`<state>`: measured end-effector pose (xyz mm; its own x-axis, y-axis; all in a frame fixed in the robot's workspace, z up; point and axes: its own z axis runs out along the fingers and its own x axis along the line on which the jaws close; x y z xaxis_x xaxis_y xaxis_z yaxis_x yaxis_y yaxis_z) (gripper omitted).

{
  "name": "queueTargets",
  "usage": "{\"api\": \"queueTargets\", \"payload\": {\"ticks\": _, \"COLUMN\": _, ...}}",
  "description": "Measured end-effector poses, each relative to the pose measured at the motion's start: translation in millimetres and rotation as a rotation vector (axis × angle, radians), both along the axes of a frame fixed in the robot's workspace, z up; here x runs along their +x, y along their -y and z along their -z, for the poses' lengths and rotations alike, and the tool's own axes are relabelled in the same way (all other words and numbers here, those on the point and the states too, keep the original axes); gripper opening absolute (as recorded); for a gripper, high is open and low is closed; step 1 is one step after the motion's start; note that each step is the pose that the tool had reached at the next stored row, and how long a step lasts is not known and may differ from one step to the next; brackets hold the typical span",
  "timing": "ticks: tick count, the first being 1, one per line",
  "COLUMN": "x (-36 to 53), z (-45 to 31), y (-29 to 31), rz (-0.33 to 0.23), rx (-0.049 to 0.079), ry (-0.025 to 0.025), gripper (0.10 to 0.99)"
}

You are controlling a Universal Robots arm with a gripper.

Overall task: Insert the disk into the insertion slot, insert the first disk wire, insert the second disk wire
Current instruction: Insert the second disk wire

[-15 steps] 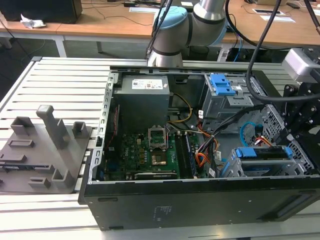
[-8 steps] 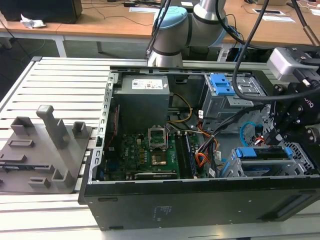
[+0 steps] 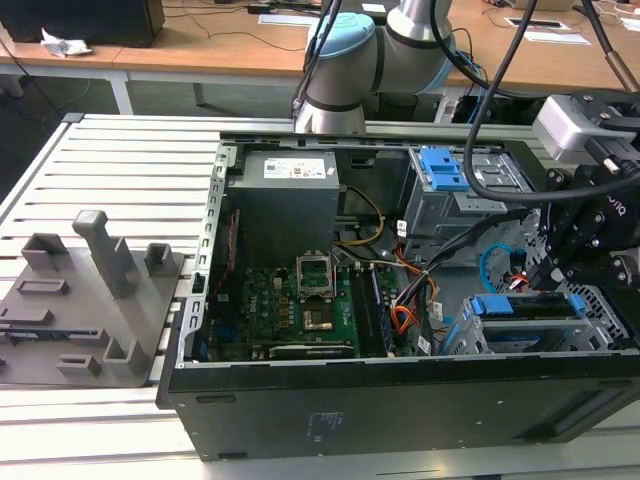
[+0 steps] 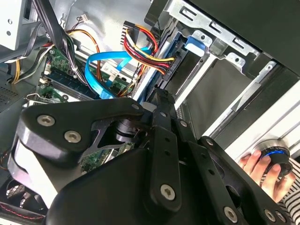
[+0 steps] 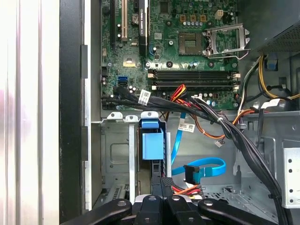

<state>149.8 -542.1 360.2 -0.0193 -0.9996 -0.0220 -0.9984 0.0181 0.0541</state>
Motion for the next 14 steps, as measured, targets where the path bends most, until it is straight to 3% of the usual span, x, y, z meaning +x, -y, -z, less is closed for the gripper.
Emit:
{"api": "queueTargets", "payload": {"ticks": 5, "x": -0.4, "z": 0.0, "y": 0.0, "rz": 0.0, "rx": 0.0, "ry": 0.0, "gripper": 0.114}}
{"api": "queueTargets", "payload": {"ticks": 7, "x": -0.5, "z": 0.0, "y": 0.0, "rz": 0.0, "rx": 0.0, "ry": 0.0, "gripper": 0.235}}
{"api": "queueTargets", "payload": {"ticks": 10, "x": -0.7, "z": 0.0, "y": 0.0, "rz": 0.0, "rx": 0.0, "ry": 0.0, "gripper": 0.294}}
{"api": "queueTargets", "payload": {"ticks": 11, "x": 3.3, "z": 0.0, "y": 0.0, "rz": 0.0, "rx": 0.0, "ry": -0.0008, "gripper": 0.361}}
{"api": "queueTargets", "payload": {"ticks": 13, "x": 19.1, "z": 0.4, "y": -1.9, "rz": 0.0, "rx": 0.0, "ry": -0.006, "gripper": 0.361}}
{"api": "queueTargets", "payload": {"ticks": 14, "x": 19.3, "z": 0.5, "y": -2.1, "rz": 0.0, "rx": 0.0, "ry": -0.0061, "gripper": 0.361}}
